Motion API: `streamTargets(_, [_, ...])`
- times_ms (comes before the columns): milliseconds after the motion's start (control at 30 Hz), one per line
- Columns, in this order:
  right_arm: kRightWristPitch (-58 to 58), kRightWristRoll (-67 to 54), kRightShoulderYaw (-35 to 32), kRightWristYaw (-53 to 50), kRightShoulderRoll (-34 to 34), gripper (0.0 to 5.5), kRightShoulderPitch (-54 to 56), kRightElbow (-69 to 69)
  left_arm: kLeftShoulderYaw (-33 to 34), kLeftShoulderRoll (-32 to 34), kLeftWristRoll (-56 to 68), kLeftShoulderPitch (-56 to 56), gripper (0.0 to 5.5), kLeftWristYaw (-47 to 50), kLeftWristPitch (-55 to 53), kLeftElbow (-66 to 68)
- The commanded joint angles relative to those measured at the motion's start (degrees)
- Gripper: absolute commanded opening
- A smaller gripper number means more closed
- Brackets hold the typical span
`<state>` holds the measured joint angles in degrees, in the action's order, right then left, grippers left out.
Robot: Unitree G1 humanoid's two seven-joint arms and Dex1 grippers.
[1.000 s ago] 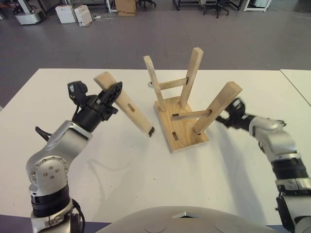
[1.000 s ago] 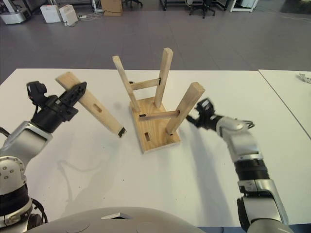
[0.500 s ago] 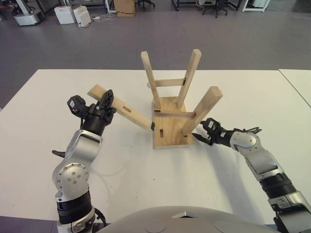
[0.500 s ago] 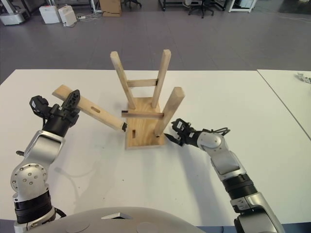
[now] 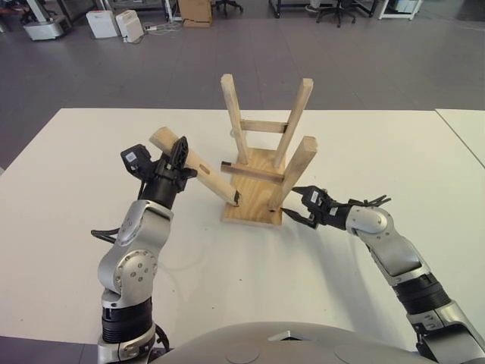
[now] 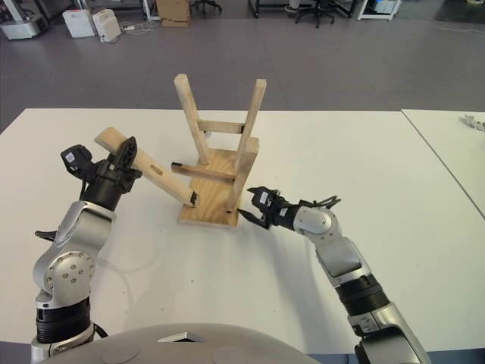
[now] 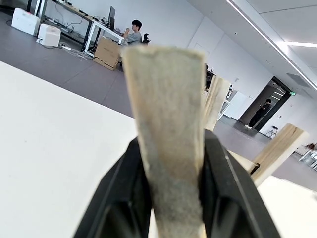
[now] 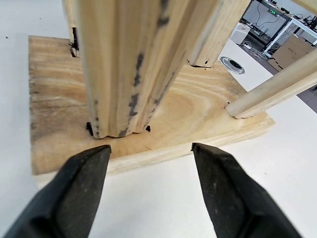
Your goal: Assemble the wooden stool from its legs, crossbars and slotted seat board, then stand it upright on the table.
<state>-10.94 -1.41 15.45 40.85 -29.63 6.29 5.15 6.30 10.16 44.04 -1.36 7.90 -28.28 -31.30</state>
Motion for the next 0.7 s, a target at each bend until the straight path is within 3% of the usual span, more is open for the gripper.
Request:
streamTargets(33, [-0.74, -0.56, -2.83, -0.29, -1.23, 3.07, -0.24, 2.02, -5.65, 2.87, -7.35, 2.52, 1.02, 0.68, -5.66, 0.79])
streamTargets(433, [-2.92, -0.56, -2.70, -1.23, 0.05, 3.07, -1.00, 4.83, -16.76, -0.58, -19.78, -0.38, 1.02, 4.55, -9.60, 0.04])
streamTargets(700, [-4.57, -0.13, -3.10, -2.52, 0.45, 3.07, -0.76, 4.62, -14.28, 0.64, -22.10, 2.37, 1.02, 3.05, -9.10, -4.30])
